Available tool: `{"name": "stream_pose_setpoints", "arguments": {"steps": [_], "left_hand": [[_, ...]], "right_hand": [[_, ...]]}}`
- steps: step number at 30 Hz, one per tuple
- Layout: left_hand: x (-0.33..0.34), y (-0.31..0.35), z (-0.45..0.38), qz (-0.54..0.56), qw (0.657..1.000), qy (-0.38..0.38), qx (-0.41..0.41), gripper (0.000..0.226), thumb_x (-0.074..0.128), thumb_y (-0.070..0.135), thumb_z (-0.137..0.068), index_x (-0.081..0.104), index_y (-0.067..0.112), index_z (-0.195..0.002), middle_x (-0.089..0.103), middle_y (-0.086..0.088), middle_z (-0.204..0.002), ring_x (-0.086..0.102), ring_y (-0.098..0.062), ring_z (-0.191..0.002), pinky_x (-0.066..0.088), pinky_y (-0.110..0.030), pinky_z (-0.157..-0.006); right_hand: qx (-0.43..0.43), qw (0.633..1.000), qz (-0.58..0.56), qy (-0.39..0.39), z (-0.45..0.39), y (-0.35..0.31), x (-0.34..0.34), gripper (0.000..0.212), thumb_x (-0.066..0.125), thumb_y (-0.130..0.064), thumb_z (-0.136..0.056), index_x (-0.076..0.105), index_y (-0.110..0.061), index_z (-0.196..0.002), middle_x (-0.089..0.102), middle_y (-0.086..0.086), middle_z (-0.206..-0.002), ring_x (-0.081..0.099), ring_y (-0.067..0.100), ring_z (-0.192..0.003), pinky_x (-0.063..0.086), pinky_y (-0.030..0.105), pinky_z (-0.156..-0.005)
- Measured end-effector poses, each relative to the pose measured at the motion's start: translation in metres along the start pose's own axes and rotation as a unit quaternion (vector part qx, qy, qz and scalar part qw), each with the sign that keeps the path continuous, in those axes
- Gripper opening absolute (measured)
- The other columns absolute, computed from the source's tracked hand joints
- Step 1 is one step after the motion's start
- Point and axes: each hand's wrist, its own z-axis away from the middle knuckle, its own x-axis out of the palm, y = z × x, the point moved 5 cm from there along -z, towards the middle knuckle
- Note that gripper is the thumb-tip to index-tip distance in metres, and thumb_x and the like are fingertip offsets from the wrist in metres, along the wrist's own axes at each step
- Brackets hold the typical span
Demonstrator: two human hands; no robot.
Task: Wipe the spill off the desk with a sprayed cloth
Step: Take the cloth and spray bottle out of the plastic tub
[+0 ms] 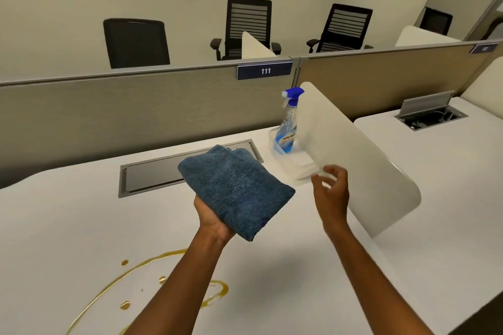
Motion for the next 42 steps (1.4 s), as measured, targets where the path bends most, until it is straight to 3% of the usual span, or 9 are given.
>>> {"name": "stream_pose_setpoints", "arguments": {"steps": [8, 14, 19, 26, 34, 39, 42], "left_hand": [[-0.005, 0.012, -0.031, -0.001, 0.999, 0.031, 0.021, 0.057, 0.035, 0.066, -0.09, 0.062, 0.021, -0.112, 0.063, -0.01, -0.113, 0.056, -0.032, -0.107, 0.039, -0.054, -0.102], [-0.017, 0.024, -0.049, -0.001, 0.996, 0.077, 0.052, 0.054, 0.035, 0.065, -0.09, 0.063, 0.022, -0.107, 0.064, -0.009, -0.105, 0.058, -0.029, -0.1, 0.042, -0.052, -0.099], [-0.024, 0.034, -0.054, -0.008, 0.993, 0.097, 0.063, 0.053, 0.035, 0.065, -0.09, 0.062, 0.022, -0.104, 0.063, -0.008, -0.104, 0.057, -0.029, -0.099, 0.042, -0.051, -0.098], [-0.025, 0.049, -0.06, -0.027, 0.99, 0.102, 0.089, 0.048, 0.033, 0.059, -0.093, 0.063, 0.021, -0.094, 0.065, -0.007, -0.093, 0.059, -0.027, -0.087, 0.048, -0.043, -0.084], [-0.027, 0.054, -0.062, -0.035, 0.99, 0.107, 0.091, 0.049, 0.033, 0.059, -0.093, 0.063, 0.021, -0.095, 0.065, -0.008, -0.094, 0.059, -0.028, -0.088, 0.048, -0.043, -0.086], [-0.02, 0.051, -0.056, -0.036, 0.992, 0.093, 0.075, 0.05, 0.034, 0.06, -0.093, 0.064, 0.021, -0.095, 0.066, -0.008, -0.092, 0.06, -0.028, -0.086, 0.049, -0.044, -0.084], [-0.017, 0.048, -0.051, -0.04, 0.994, 0.084, 0.062, 0.052, 0.034, 0.062, -0.092, 0.064, 0.021, -0.1, 0.068, -0.008, -0.095, 0.061, -0.029, -0.089, 0.051, -0.047, -0.085]], "right_hand": [[-0.051, 0.992, 0.094, -0.07, -0.129, -0.028, 0.073, 0.046, 0.068, -0.025, -0.089, 0.049, -0.011, -0.129, 0.055, 0.009, -0.134, 0.057, 0.02, -0.114, 0.045, 0.022, -0.084], [-0.007, 0.979, 0.135, -0.15, -0.191, -0.02, 0.13, 0.061, 0.064, -0.036, -0.091, 0.039, -0.013, -0.142, 0.048, 0.009, -0.143, 0.05, 0.025, -0.128, 0.045, 0.034, -0.1], [0.011, 0.979, 0.109, -0.174, -0.219, -0.022, 0.152, 0.063, 0.067, -0.033, -0.09, 0.037, -0.014, -0.142, 0.05, 0.008, -0.14, 0.05, 0.024, -0.127, 0.044, 0.036, -0.101], [0.039, 0.981, 0.095, -0.165, -0.241, -0.005, 0.173, 0.061, 0.069, -0.03, -0.088, 0.041, -0.013, -0.139, 0.054, 0.009, -0.134, 0.053, 0.024, -0.123, 0.043, 0.037, -0.102], [-0.004, 0.986, 0.096, -0.138, -0.241, -0.004, 0.166, 0.059, 0.07, -0.027, -0.088, 0.042, -0.009, -0.136, 0.055, 0.012, -0.132, 0.055, 0.024, -0.12, 0.044, 0.031, -0.096], [-0.078, 0.989, 0.072, -0.104, -0.234, -0.023, 0.142, 0.059, 0.07, -0.036, -0.086, 0.044, -0.011, -0.133, 0.057, 0.009, -0.128, 0.057, 0.019, -0.114, 0.05, 0.036, -0.098], [-0.152, 0.983, 0.041, -0.094, -0.222, -0.056, 0.126, 0.06, 0.068, -0.042, -0.086, 0.045, -0.01, -0.131, 0.058, 0.011, -0.123, 0.058, 0.014, -0.106, 0.052, 0.029, -0.091]]}}
